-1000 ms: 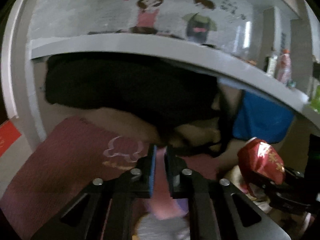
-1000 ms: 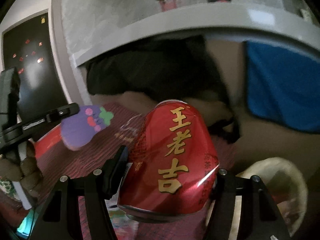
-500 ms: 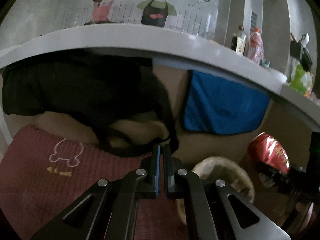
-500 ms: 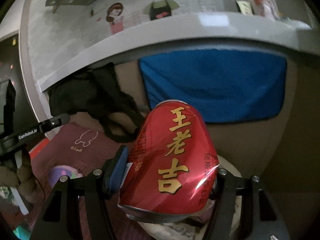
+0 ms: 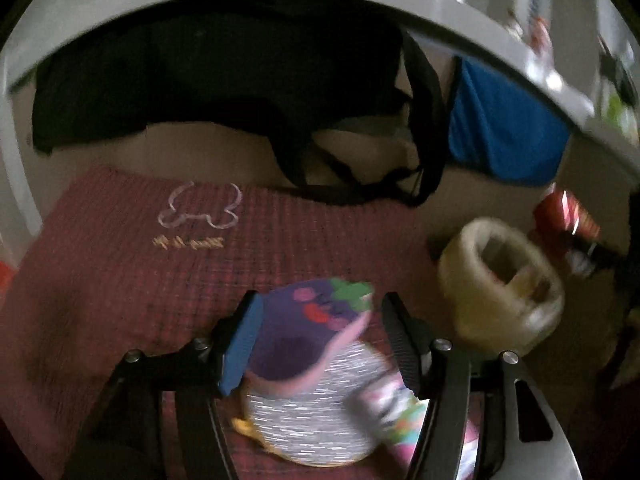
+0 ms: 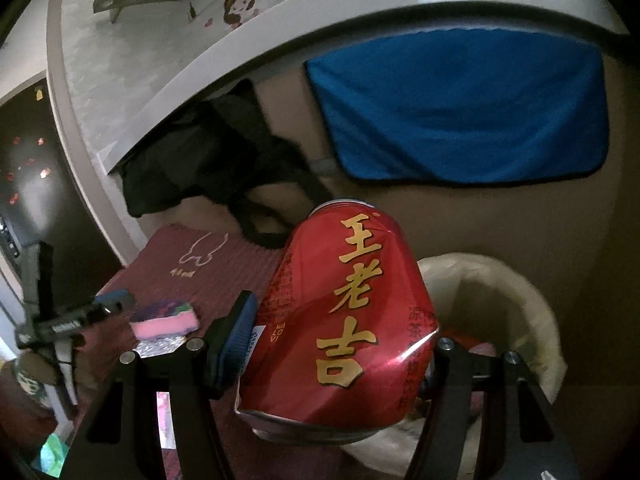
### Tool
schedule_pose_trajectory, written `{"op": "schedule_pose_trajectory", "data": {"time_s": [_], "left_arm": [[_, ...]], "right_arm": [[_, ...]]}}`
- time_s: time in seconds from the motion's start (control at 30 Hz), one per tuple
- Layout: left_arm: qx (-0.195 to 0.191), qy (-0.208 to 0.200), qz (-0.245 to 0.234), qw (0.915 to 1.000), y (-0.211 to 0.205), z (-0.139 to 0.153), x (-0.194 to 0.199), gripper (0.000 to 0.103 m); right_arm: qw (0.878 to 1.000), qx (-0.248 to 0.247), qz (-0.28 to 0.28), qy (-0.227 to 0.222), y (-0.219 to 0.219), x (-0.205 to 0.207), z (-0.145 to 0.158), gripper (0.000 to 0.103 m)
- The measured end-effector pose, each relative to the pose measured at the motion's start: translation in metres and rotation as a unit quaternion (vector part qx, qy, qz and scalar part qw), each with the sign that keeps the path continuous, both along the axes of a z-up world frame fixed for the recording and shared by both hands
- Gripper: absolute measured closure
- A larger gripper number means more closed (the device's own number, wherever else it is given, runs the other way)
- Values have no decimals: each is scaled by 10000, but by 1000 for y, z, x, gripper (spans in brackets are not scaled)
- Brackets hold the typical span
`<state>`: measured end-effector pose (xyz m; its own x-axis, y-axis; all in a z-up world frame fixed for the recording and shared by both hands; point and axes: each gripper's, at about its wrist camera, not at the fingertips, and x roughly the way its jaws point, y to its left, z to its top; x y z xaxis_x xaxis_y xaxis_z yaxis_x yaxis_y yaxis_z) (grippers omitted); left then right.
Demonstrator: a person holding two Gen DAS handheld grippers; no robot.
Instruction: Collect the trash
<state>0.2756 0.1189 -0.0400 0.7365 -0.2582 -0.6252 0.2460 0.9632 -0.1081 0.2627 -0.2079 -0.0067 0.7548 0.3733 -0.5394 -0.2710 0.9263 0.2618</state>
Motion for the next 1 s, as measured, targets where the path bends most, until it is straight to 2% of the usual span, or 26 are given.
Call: {"op": "schedule_pose_trajectory", "data": {"time_s": [0.03,0.1,0.17,0.23,0.3,0.43,0.53,0.63,0.7,0.73,0.83,1.0], "left_arm": [[181,-2,-157,9997,1,-2,0,41],[301,59,-575,9979,3,-4,-1,41],[486,90,-1063,9931,2,-6,-4,40],[827,113,-1353,9873,1,-11,-7,40],[1073,108,-1406,9842,2,-16,-3,40],[1160,256,-1610,9798,4,-31,15,40],[1392,291,-1710,9750,1,-41,26,39],[1146,418,-1625,9791,6,-43,38,39],[933,571,-1405,9840,12,-42,45,44],[761,680,-1143,9882,18,-40,50,57],[129,752,-650,9950,36,-32,53,70],[-376,384,-304,9981,39,-2,38,70]], "right_arm": [[10000,-17,42,20,5,-1,-1,41],[9999,-66,108,47,14,-5,-3,41],[9998,-148,139,78,23,-9,-5,41],[9996,-226,120,124,30,-11,-6,41],[9995,-235,85,188,33,-13,-7,41],[9991,-255,8,335,42,-11,-8,41],[9987,-337,3,382,50,-10,-7,41],[9982,-444,2,400,58,-10,-6,41],[9980,-481,13,419,61,-9,-6,41],[9979,-493,24,423,63,-8,-6,41],[9977,-561,75,380,69,-7,-3,41],[9973,-676,144,246,76,-7,3,41]]}}
